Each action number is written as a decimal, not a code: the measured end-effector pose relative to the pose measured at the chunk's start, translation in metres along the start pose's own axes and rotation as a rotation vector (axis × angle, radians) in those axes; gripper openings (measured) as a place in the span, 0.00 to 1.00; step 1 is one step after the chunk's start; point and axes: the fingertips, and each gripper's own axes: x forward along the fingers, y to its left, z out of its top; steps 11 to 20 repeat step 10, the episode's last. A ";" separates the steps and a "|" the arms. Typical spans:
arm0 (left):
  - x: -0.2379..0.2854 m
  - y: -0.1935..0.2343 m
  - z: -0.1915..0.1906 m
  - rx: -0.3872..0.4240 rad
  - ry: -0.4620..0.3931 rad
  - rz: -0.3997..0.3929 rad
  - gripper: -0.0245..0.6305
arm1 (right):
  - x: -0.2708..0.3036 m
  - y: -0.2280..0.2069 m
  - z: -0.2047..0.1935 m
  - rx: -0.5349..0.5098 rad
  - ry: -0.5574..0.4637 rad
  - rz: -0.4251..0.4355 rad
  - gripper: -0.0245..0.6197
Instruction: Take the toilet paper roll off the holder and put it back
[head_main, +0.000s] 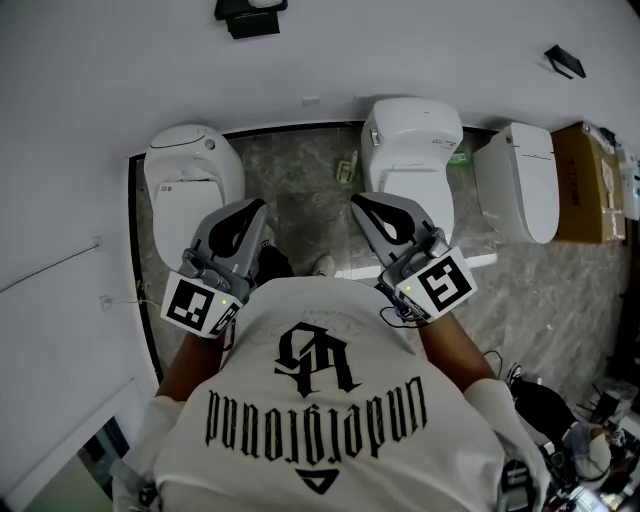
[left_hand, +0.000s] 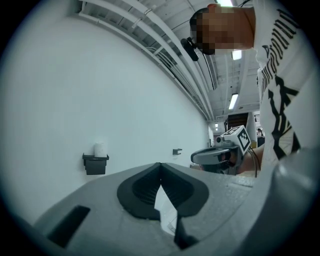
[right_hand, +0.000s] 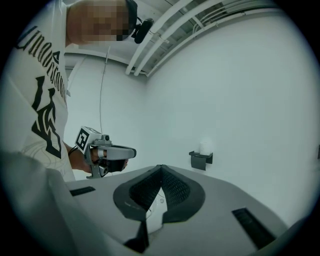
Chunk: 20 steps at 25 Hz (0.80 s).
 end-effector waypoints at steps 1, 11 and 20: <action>0.001 -0.002 0.000 0.002 0.002 -0.007 0.06 | -0.003 -0.001 0.000 0.000 0.000 -0.003 0.06; 0.020 -0.007 0.011 0.015 -0.015 -0.049 0.06 | -0.008 -0.011 0.008 -0.024 -0.015 -0.005 0.06; 0.020 -0.007 0.011 0.015 -0.015 -0.049 0.06 | -0.008 -0.011 0.008 -0.024 -0.015 -0.005 0.06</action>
